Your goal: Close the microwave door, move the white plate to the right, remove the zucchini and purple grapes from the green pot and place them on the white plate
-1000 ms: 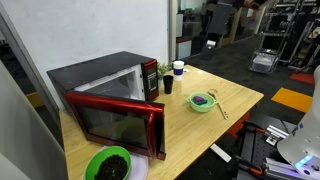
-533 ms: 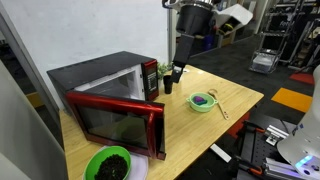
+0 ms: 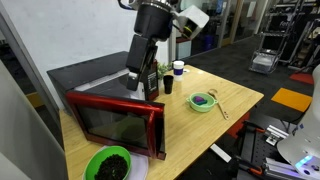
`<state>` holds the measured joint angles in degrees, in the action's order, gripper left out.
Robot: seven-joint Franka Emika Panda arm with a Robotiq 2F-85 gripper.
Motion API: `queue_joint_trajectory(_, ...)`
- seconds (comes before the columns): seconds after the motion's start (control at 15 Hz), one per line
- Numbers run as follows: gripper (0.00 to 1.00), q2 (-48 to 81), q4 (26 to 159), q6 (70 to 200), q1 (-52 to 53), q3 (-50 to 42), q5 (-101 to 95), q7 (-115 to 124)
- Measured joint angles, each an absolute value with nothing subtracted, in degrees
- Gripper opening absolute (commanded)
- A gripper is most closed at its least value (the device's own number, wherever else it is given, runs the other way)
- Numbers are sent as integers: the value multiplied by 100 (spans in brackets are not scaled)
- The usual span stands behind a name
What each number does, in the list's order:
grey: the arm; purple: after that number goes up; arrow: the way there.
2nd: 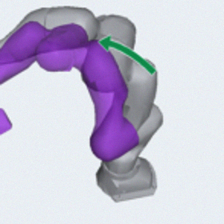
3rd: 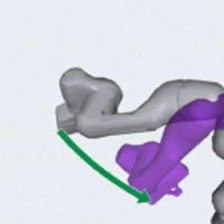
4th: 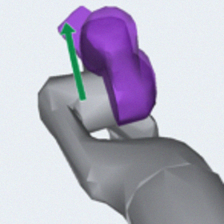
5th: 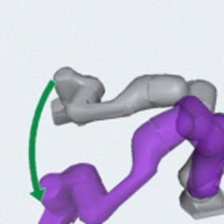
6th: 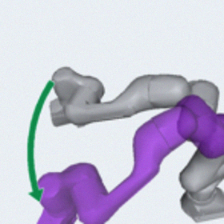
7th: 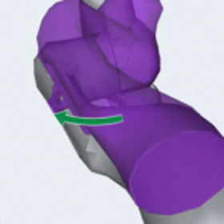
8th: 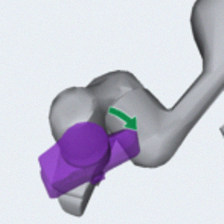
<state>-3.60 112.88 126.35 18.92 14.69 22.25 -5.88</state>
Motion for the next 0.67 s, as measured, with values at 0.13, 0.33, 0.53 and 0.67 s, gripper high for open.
queue_joint_trajectory(0.13,100,-26,10975,12651,1910,1579,2216,-588)
queue_joint_trajectory(0.33,100,476,10571,12705,1943,1757,2135,-570)
queue_joint_trajectory(0.53,100,937,10166,12730,2027,1887,1941,-503)
queue_joint_trajectory(0.67,100,1210,9905,12731,2117,1950,1765,-425)
